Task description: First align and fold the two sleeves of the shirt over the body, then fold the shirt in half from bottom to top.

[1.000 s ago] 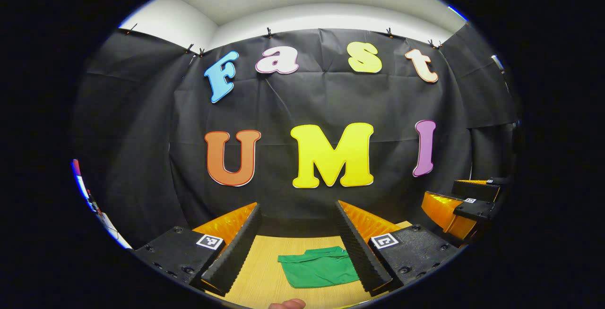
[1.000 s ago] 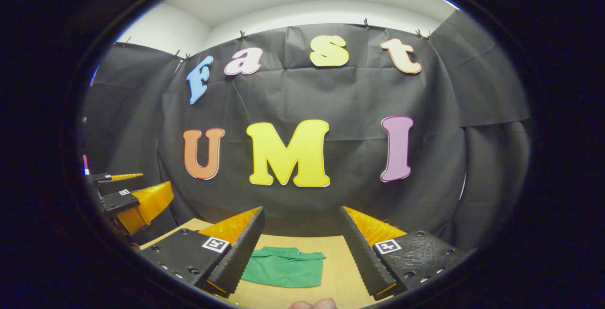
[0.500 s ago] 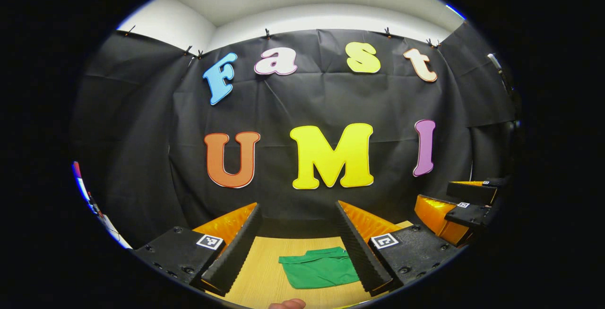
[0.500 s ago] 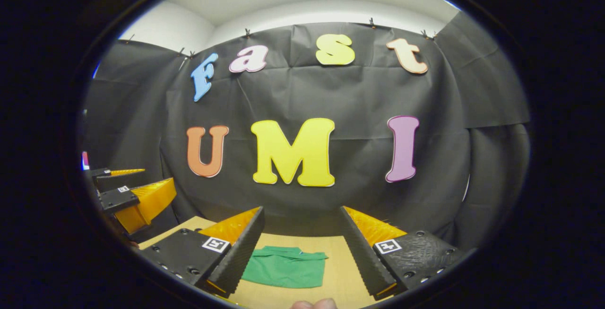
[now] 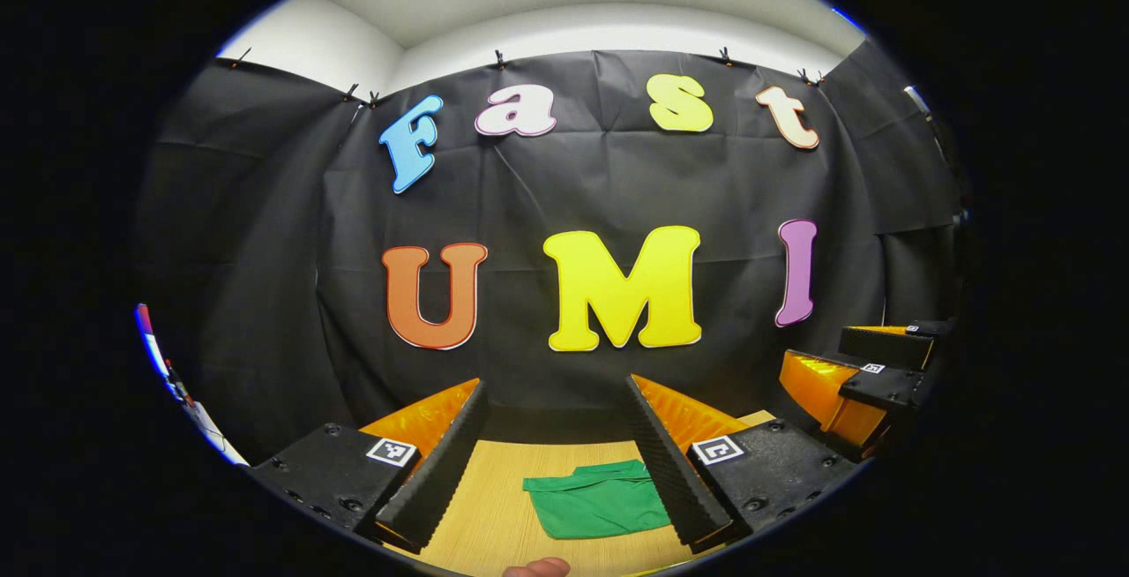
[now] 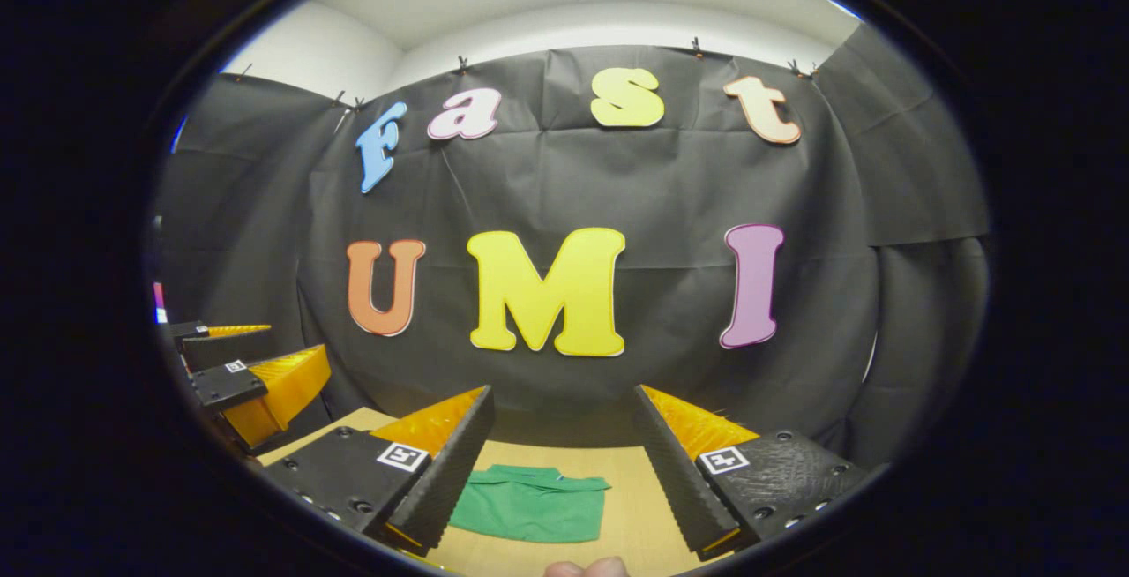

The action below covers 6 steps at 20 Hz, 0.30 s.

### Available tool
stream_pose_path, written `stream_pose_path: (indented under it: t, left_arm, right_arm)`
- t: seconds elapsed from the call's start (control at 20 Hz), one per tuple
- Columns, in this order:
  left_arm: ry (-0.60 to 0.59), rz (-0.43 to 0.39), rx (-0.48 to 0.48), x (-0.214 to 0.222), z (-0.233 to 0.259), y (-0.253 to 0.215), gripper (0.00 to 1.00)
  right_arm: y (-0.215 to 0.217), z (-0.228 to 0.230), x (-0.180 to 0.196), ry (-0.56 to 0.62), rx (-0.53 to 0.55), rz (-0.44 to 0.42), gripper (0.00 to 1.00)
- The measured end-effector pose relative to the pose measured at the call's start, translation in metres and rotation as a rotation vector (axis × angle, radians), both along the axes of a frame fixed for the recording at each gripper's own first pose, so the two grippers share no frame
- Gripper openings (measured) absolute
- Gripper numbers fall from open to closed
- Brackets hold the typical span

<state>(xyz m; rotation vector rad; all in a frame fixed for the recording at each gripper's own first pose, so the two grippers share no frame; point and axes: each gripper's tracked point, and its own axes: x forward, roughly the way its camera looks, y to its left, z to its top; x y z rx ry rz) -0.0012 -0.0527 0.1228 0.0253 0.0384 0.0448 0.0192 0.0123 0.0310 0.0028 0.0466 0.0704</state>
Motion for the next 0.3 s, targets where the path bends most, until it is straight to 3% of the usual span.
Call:
stream_pose_path:
  t: [0.3]
  left_arm:
    - [-0.014, -0.017, -0.019, 0.0029, 0.0027, -0.0032, 0.97]
  right_arm:
    - [-0.0075, -0.0004, -0.0016, 0.007, -0.015, -0.012, 0.96]
